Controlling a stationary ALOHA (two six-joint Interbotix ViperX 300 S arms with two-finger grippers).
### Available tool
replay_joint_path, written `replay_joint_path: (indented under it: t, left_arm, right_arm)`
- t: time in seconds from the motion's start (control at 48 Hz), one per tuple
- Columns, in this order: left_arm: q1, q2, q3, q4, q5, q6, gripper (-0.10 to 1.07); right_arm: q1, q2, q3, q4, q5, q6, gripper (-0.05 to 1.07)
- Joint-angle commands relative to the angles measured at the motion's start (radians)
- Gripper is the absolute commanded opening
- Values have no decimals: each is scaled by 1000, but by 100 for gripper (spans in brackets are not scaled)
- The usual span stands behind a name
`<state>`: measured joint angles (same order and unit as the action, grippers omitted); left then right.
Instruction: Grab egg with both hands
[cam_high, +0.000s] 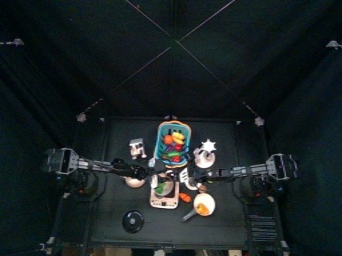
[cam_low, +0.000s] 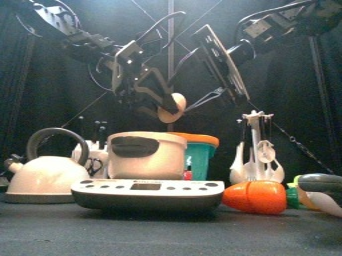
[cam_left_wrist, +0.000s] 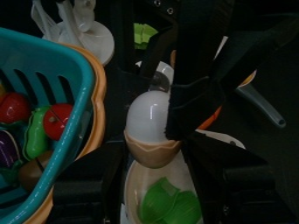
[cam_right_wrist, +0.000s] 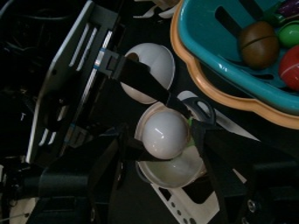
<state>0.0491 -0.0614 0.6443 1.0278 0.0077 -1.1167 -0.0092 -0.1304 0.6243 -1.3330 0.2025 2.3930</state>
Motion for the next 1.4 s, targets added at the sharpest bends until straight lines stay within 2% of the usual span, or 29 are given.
replay_joint_path:
  t: [0.0, 0.542, 1.0, 1.375]
  left_arm:
    - [-2, -6, -28, 2, -6, -2, 76]
    - [3, -11, -26, 5, -5, 0, 76]
    - [6, -9, -25, 3, 0, 0, 76]
    - [8, -11, -23, 2, 3, 0, 76]
  right_arm:
    - [-11, -8, -31, -5, -9, -2, 91]
    - [-20, 18, -32, -5, -31, -3, 89]
    - [-15, 18, -31, 6, -31, -2, 69]
    - [-14, 12, -23, 0, -66, -2, 69]
